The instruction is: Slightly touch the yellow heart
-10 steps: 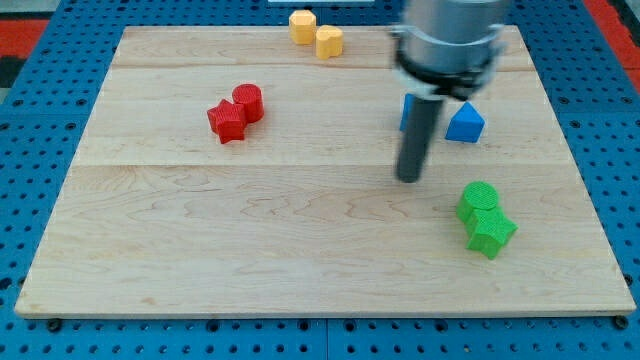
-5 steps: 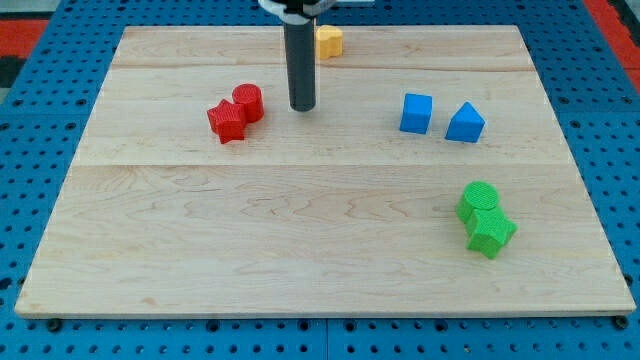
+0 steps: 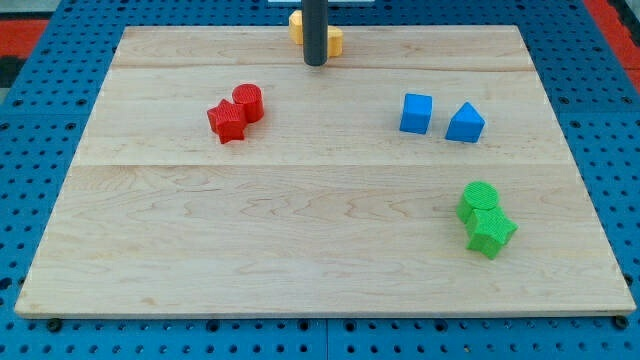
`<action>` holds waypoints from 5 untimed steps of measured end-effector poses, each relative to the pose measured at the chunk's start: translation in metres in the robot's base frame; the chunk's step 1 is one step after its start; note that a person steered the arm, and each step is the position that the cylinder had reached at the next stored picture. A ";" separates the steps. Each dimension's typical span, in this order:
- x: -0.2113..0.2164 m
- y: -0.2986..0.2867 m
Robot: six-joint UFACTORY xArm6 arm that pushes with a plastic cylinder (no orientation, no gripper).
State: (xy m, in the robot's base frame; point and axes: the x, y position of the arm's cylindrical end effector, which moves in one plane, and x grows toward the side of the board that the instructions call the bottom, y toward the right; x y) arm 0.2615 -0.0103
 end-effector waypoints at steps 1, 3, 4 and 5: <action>-0.008 0.011; -0.025 0.033; -0.028 0.043; -0.028 0.055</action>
State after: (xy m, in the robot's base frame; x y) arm 0.2333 0.0446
